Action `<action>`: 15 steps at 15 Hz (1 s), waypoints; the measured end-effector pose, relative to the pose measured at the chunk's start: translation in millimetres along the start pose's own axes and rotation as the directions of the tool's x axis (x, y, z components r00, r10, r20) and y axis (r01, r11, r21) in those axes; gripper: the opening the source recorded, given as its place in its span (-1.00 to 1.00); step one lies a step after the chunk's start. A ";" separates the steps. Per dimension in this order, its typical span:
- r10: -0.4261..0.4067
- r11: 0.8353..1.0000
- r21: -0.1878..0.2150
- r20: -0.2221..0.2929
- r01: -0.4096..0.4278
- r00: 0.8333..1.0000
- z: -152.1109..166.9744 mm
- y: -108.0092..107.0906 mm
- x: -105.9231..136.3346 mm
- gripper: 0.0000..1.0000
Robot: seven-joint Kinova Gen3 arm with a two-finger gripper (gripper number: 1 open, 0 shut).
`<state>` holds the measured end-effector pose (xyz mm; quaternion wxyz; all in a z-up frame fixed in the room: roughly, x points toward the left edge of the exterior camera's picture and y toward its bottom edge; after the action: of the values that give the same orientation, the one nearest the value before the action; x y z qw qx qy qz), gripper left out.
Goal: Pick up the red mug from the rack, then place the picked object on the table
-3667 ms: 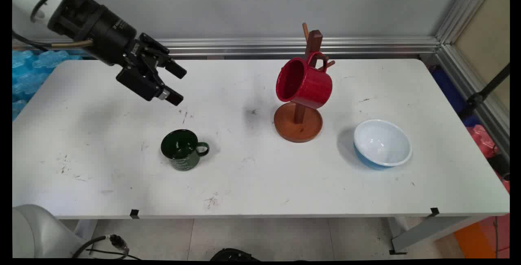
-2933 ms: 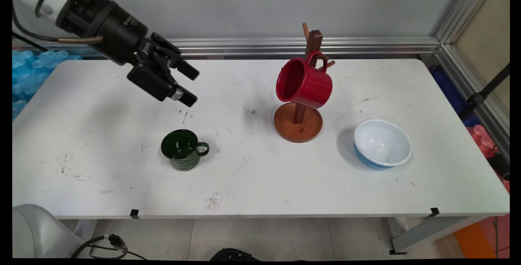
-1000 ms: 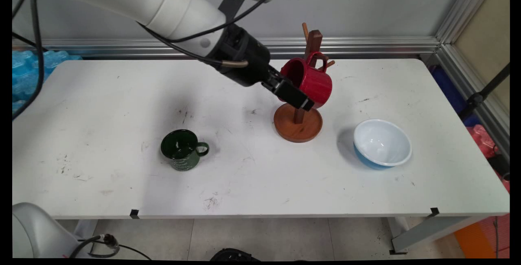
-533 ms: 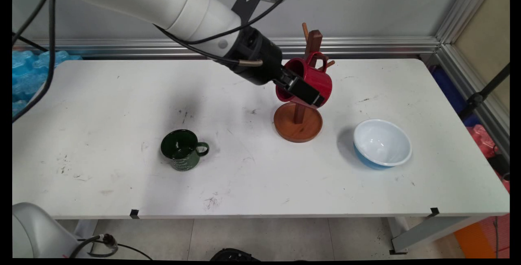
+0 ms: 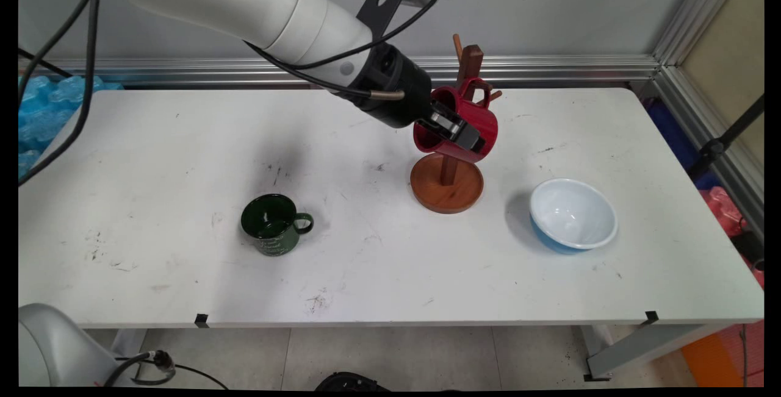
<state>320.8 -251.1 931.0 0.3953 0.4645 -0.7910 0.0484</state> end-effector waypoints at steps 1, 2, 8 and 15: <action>-0.001 1.000 0.001 -0.001 0.001 1.000 0.5 0.0 0.4 -1.00; -0.002 1.000 0.001 -0.001 0.002 1.000 1.2 0.0 0.9 -1.00; -0.007 1.000 0.008 -0.008 0.007 1.000 3.8 -2.2 4.5 -1.00; -0.001 1.000 -0.006 -0.006 0.001 1.000 -4.4 1.2 5.7 -1.00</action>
<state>321.0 -252.5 938.1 0.3991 0.4634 -0.7898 0.0471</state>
